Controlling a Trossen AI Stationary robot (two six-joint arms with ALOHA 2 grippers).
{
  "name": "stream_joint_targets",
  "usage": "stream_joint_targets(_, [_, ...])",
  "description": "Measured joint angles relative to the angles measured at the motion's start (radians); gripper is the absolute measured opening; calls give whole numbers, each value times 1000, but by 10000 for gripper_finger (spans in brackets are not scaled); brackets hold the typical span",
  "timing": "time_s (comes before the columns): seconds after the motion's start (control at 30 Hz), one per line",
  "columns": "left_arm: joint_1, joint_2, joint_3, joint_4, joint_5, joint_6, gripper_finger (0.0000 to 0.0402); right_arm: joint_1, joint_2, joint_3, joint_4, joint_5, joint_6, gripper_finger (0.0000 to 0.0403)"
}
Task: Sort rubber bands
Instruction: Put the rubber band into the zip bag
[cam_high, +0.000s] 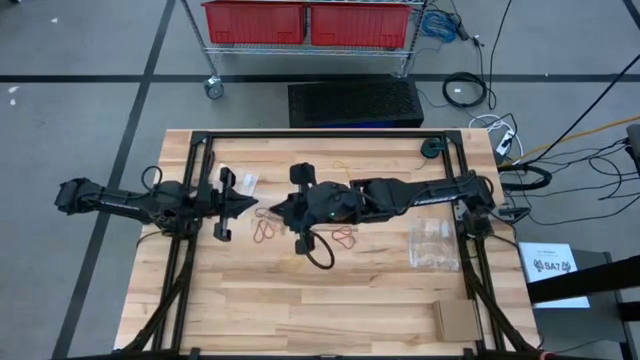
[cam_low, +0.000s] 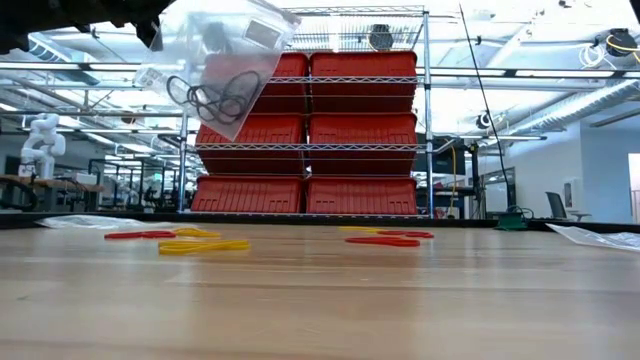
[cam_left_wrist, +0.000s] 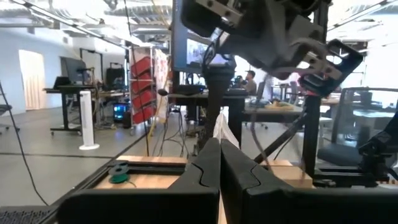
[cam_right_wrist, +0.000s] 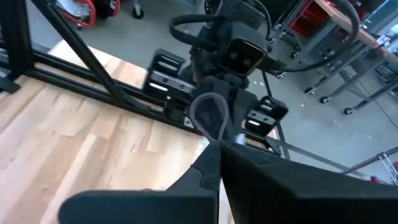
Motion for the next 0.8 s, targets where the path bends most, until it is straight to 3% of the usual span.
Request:
stream_joint_targets(0.27, [0,0,0,0,0,-10,0,-3,-24,0,23,76,-49,0])
stream_joint_targets(0.8, [0,0,0,7,23,-24,0,-3,-46,0,39,76,-120,0])
